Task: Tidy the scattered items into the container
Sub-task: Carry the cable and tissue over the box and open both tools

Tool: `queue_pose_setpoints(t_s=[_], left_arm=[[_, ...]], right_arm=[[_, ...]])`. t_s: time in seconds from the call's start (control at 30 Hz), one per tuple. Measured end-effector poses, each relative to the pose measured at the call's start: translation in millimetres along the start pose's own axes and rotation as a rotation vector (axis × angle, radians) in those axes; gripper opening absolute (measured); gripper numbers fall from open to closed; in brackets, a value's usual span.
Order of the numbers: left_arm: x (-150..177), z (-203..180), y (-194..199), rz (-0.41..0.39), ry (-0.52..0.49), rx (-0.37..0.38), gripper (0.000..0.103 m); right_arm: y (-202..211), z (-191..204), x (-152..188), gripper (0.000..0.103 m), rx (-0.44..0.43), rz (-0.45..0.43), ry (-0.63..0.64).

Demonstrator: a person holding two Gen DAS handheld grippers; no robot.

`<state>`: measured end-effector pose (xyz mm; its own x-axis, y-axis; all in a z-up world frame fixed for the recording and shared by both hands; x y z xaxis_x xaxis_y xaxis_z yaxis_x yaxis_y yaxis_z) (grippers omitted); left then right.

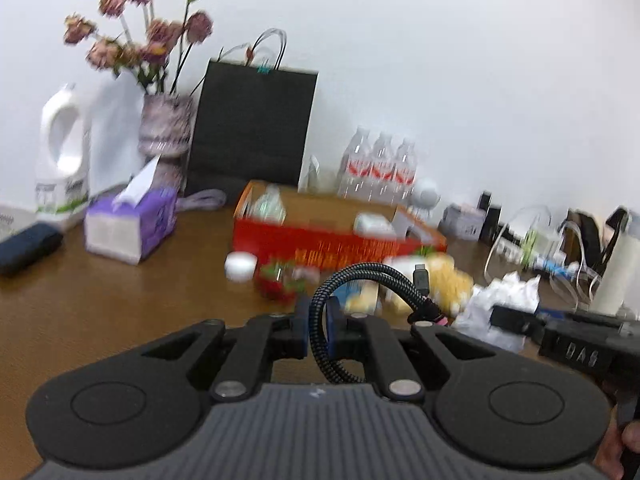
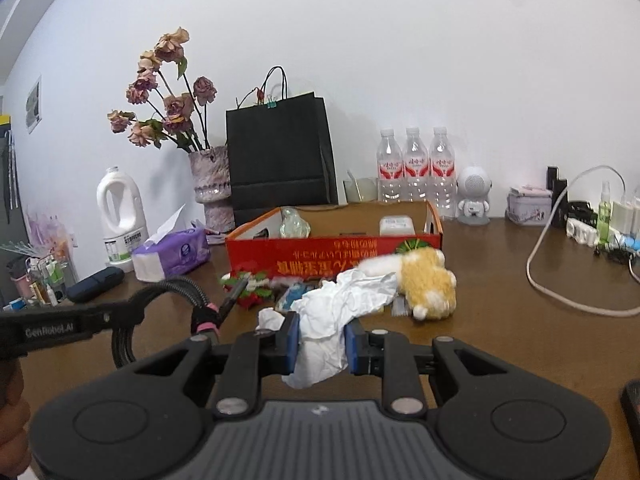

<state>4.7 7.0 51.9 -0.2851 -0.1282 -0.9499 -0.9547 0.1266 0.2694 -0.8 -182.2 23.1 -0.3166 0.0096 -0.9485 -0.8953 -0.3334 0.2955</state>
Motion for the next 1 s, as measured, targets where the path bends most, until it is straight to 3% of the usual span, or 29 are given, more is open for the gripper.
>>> queue_pose_setpoints(t_s=[0.17,0.3,0.37,0.47,0.63,0.8,0.87,0.93,1.0], left_arm=[[-65.4,-4.1,-65.4,-0.039,-0.092,-0.021,0.008],[-111.3,-4.5,-142.9,-0.015,-0.161,-0.034,0.009],[-123.0,-1.7,-192.3,0.038,-0.171,-0.033,0.009],[-120.7,2.1,-269.1,0.178,-0.163,-0.018,0.009],[-91.6,15.8,-370.3,0.379,-0.192,-0.059,0.009],[-62.7,29.3,-421.2,0.530,-0.221,-0.077,0.011],[-54.8,35.4,-427.8,0.546,-0.230,-0.103,0.014],[-48.5,40.3,-428.3,0.558,-0.214,-0.108,0.020],[-47.9,42.8,-426.6,0.565,-0.195,-0.100,0.025]], right_arm=[[-40.7,-5.5,-57.3,0.022,-0.011,-0.053,0.016],[-110.9,-29.3,-107.2,0.023,-0.051,-0.026,-0.053],[-150.6,-45.1,-125.5,0.022,-0.058,0.014,-0.101],[-214.9,-68.1,-147.2,0.023,-0.040,0.078,-0.144],[-318.5,-85.3,-140.7,0.022,-0.023,0.267,-0.138],[-393.5,-87.2,-110.0,0.023,-0.018,0.434,-0.099],[-411.9,-85.1,-97.5,0.029,0.010,0.475,-0.063],[-426.0,-82.1,-85.0,0.048,0.032,0.516,-0.025],[-429.7,-78.1,-78.3,0.054,0.026,0.535,-0.016]])
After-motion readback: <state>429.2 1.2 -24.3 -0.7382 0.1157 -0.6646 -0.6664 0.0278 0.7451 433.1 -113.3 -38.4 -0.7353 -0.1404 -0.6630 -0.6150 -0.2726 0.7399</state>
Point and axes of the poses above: each gripper's, at about its wrist camera, not at the fingertips, and y roughly against the way its jaws point, z to its left, x to its underside, the point moved 10 cm from there along -y, roughly the way its jaws point, and after that the axes turned 3 degrees about -z, right-handed, at the moved point
